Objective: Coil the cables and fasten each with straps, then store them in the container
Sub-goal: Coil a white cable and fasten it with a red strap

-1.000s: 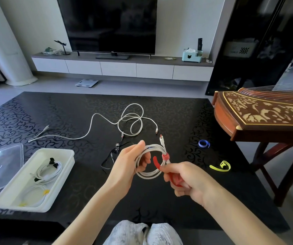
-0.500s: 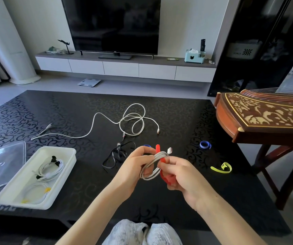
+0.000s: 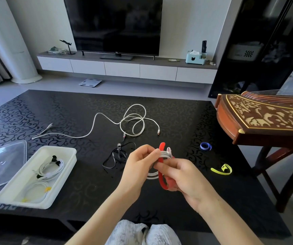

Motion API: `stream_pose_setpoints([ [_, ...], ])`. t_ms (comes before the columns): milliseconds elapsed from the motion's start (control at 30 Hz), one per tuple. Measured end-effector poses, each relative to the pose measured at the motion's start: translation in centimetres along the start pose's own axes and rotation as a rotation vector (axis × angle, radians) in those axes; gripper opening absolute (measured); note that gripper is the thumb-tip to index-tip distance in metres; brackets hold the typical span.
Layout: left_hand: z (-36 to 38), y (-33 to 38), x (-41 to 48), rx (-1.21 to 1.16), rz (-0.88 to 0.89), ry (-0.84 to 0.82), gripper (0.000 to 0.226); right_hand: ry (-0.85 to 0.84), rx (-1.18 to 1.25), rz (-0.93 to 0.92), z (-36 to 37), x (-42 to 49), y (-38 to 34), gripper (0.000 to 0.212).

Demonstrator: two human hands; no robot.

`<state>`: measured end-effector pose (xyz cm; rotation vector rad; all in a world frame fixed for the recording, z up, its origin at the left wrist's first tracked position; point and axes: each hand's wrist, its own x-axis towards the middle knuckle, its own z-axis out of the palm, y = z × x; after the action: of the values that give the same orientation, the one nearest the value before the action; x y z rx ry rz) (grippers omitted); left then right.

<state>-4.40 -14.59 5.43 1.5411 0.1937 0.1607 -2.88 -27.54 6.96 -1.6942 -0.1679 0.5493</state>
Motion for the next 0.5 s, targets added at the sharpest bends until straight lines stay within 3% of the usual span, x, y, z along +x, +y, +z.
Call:
stream_pose_setpoints([
  [200,-0.9,1.1,0.5,-0.214,-0.137,0.052,0.032,0.041,0.158,-0.193,0.0,-2.3,-0.1,0.037],
  [333,-1.3,0.9,0.5,-0.238,-0.168,0.067,0.013,-0.029,0.179,-0.309,-1.4,-3.1,-0.8,0.027],
  [400,-1.5,0.9,0.4,-0.214,-0.147,0.057,0.011,-0.042,0.09,-0.374,-2.2,-3.2,-1.7,0.019],
  [500,-1.8,0.9,0.2,-0.185,-0.138,0.028,0.01,0.054,-0.313,-0.536,-2.9,-2.7,-2.9,0.019],
])
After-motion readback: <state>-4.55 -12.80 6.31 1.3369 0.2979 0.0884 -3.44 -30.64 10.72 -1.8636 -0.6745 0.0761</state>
